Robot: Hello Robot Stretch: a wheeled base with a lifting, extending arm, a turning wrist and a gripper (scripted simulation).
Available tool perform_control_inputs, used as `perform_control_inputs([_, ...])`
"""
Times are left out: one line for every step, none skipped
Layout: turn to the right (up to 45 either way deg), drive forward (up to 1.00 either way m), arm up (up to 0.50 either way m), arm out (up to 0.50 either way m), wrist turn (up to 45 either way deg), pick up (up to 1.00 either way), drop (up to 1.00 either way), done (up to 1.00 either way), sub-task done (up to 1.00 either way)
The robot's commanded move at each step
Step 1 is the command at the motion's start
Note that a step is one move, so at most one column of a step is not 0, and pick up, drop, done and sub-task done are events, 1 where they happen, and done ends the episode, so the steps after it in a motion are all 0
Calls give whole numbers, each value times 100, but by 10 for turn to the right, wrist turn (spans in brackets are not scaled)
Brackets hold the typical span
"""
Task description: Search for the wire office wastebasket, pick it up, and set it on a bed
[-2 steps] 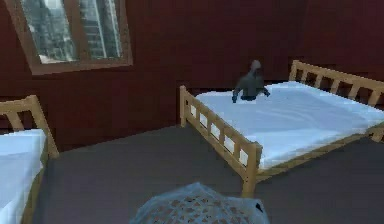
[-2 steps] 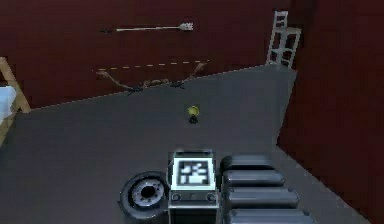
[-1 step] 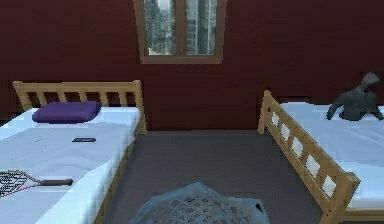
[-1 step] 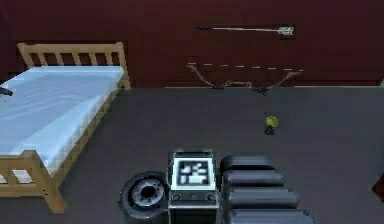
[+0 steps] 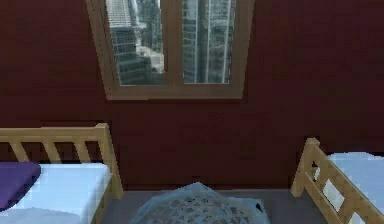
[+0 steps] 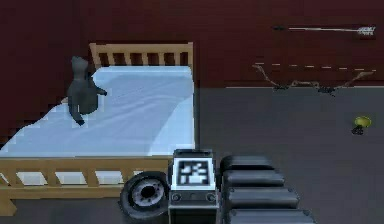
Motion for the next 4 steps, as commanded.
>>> perform_control_inputs([-60,0,0,0,0,0,0,0,0])
perform_control_inputs([0,15,0,0,0,0,0,0,0])
perform_control_inputs([450,0,0,0,0,0,0,0,0])
perform_control_inputs([450,0,0,0,0,0,0,0,0])
